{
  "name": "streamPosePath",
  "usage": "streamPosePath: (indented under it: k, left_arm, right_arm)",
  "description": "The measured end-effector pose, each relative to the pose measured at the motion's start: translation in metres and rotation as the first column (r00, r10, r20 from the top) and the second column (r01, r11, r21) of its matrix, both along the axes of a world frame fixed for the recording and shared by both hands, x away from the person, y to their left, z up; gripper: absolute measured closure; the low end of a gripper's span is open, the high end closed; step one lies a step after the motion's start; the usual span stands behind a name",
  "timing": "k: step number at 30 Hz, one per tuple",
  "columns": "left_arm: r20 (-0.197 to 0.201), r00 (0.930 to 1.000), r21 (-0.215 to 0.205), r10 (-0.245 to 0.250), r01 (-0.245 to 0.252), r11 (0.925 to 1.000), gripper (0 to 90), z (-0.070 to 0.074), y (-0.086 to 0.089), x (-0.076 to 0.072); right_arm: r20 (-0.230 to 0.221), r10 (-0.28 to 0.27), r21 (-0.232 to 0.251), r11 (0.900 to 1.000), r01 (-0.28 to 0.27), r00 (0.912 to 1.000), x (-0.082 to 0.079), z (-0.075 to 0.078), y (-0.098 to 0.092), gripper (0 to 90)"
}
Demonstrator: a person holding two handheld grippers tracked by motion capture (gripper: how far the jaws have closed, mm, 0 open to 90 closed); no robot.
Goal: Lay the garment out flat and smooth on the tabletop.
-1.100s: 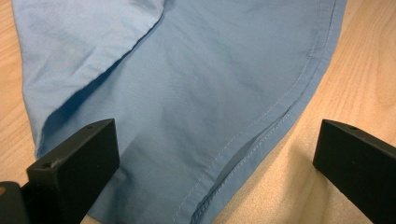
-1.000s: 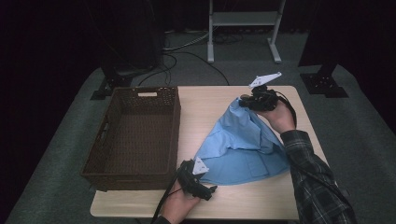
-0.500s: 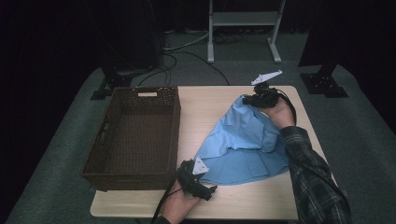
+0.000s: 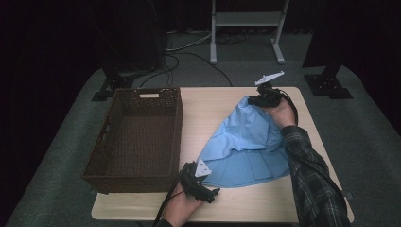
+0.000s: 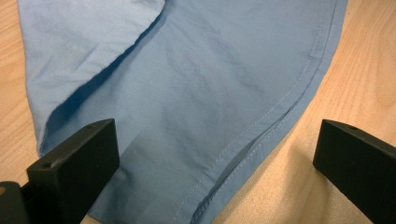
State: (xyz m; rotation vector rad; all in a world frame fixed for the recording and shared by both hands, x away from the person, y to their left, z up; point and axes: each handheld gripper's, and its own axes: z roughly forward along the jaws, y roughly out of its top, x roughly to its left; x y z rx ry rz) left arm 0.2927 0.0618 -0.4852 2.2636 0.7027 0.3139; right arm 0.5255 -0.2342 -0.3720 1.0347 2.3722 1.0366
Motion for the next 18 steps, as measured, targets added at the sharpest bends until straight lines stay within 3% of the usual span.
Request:
streamPosePath:
  k: [11,18]
  left_arm:
    - [0.002,1.0000,0.004,-0.002,0.002,1.0000,0.0,0.000,0.000,0.000]
    - [-0.001,1.0000,-0.001,0.000,0.000,1.0000,0.0,0.000,0.000,0.000]
  right_arm:
    - [-0.018,-0.064,-0.038,0.997,0.063,0.9978,0.012,-0.021,-0.003,85.5]
    - [-0.015,-0.095,-0.035,0.995,0.094,0.9954,0.017,-0.032,-0.002,85.0]
